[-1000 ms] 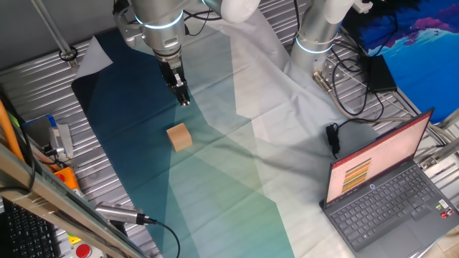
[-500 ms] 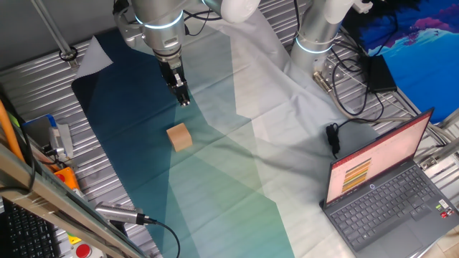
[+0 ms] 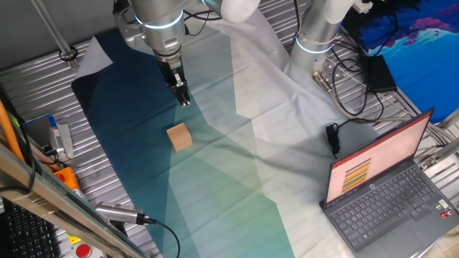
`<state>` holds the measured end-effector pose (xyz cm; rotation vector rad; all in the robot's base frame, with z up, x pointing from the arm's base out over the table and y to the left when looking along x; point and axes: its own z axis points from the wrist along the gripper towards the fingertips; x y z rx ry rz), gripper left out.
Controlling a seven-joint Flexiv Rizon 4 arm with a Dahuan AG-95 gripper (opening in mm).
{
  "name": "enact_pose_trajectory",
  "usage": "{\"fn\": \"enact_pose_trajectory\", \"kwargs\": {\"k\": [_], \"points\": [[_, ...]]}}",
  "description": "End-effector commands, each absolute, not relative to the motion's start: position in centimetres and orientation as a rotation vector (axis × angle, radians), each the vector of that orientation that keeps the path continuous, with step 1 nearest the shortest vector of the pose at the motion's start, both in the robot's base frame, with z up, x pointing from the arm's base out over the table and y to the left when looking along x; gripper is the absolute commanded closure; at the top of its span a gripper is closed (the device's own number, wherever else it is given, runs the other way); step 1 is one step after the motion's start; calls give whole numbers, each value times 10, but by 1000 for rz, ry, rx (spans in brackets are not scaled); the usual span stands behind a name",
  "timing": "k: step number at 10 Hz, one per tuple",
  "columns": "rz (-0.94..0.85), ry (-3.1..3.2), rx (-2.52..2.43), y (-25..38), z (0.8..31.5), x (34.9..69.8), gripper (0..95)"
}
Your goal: Pick up one small block
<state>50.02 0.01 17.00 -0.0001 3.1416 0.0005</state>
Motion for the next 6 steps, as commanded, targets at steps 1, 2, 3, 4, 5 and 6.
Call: {"fn": "enact_pose_trajectory", "kwargs": {"k": [1, 2, 3, 4, 5, 6], "points": [[19, 3095, -395, 0, 170, 500, 950], [14, 3098, -396, 0, 170, 500, 950], [20, 3100, -386, 0, 170, 500, 950], [21, 3102, -388, 0, 170, 500, 950], [27, 3105, -388, 0, 169, 501, 950], [30, 3107, -397, 1, 166, 503, 950]]}}
